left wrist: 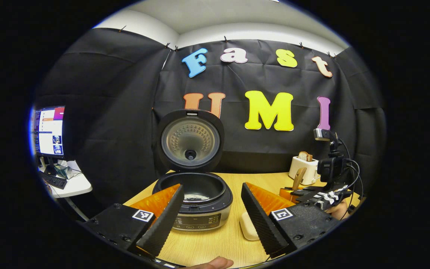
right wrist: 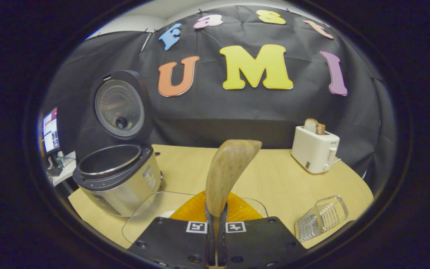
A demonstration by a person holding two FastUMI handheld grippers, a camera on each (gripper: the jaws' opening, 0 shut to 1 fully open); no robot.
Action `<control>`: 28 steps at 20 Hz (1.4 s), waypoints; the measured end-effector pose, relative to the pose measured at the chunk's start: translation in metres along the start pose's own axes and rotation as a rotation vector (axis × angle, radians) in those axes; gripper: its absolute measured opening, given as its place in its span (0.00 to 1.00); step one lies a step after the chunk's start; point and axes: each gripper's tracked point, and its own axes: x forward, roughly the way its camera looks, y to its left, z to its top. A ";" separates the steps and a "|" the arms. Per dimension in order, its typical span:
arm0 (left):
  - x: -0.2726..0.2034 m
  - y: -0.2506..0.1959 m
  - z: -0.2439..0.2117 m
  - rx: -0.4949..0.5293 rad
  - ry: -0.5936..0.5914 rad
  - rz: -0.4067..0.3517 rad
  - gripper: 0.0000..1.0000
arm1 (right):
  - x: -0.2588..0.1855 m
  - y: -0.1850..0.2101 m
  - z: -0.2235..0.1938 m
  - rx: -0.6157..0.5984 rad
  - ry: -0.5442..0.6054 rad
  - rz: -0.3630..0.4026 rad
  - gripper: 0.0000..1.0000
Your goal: Close the left gripper, press the button to open the rice cooker; take a wooden spoon from the chopstick holder with the right hand, scoop a spoonful of rice and pour it into the rice cooker, then put the wooden spoon back into the chopstick holder.
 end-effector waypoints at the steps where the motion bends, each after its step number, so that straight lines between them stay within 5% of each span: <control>1: 0.002 0.001 -0.001 -0.003 0.003 0.000 0.98 | 0.001 -0.004 0.003 -0.005 -0.010 -0.019 0.03; 6: 0.006 0.001 -0.004 -0.013 0.012 -0.007 0.98 | 0.004 -0.032 0.017 -0.102 -0.098 -0.166 0.03; 11: 0.007 0.000 -0.005 -0.009 0.019 -0.008 0.98 | 0.011 -0.001 -0.011 -0.179 -0.066 -0.164 0.03; 17: 0.010 -0.001 -0.007 -0.020 0.028 -0.010 0.98 | 0.009 0.044 -0.026 -0.111 -0.027 -0.113 0.03; 21: 0.010 -0.001 -0.006 -0.038 0.026 -0.019 0.99 | 0.005 0.059 -0.030 0.034 0.004 -0.059 0.03; 28: 0.014 0.007 -0.011 -0.077 0.047 -0.004 0.98 | 0.012 0.025 -0.042 0.557 0.126 0.068 0.03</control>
